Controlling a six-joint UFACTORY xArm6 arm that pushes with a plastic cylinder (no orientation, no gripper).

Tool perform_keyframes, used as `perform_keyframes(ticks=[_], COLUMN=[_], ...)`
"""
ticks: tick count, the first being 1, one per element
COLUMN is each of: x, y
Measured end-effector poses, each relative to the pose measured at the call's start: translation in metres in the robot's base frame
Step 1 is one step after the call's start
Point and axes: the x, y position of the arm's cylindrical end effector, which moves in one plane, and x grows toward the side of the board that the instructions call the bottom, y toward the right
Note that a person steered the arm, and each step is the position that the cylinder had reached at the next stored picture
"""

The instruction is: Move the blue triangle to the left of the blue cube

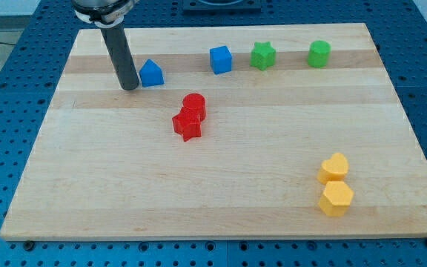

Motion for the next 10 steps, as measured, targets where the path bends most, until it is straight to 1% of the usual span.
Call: perform_keyframes(ticks=[1,2,3,4,5,6,7,8,9,10], x=[-0.01,-0.003,0.02,0.011,-0.026,-0.037,-0.026,-0.03,-0.056,-0.066], y=[0.022,0.031,0.042,0.066,0.065,0.058,0.018,-0.02,-0.009,-0.002])
